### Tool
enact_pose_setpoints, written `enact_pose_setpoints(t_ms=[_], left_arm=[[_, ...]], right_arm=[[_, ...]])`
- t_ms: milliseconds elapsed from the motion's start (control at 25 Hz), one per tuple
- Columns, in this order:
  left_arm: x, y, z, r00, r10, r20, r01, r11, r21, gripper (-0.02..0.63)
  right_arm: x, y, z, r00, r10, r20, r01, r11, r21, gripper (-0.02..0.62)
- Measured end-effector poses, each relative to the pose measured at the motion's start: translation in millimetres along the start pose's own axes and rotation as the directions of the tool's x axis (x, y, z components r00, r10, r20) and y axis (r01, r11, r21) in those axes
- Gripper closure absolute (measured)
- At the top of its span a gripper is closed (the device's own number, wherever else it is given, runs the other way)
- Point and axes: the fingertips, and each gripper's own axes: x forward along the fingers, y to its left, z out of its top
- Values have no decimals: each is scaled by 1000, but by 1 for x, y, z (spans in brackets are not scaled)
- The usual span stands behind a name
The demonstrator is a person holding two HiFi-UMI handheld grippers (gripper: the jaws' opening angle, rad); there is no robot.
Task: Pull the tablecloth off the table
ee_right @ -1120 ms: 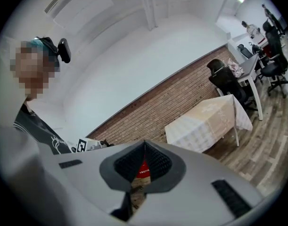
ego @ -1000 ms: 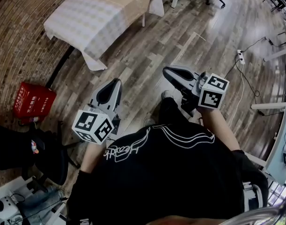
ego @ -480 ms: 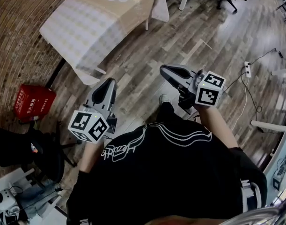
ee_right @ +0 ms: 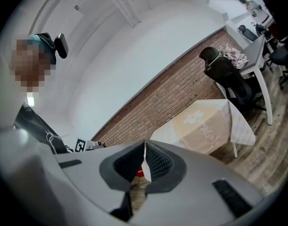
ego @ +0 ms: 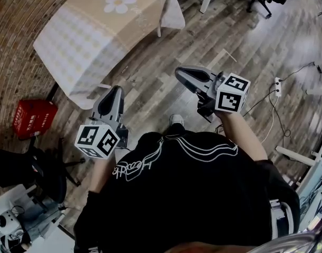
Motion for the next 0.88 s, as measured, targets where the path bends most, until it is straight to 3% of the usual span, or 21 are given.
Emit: enact_pose_setpoints(t_ms=[280, 400, 720, 880], left_arm=[[14, 37, -9, 991, 132, 5, -131, 987, -98, 598], [13, 61, -9, 986, 164, 38, -155, 973, -171, 598], [39, 127, -11, 976, 214, 41, -196, 943, -269, 587], [51, 164, -4, 967, 253, 37, -234, 933, -273, 574]], right_arm=[[3, -55, 19, 999, -13, -37, 13, 1000, -9, 597], [19, -71, 24, 999, -15, -48, 15, 1000, -6, 597], [71, -115, 40, 992, -25, -123, 25, 1000, -3, 595], [106, -139, 68, 991, -17, -134, 12, 999, -40, 591]])
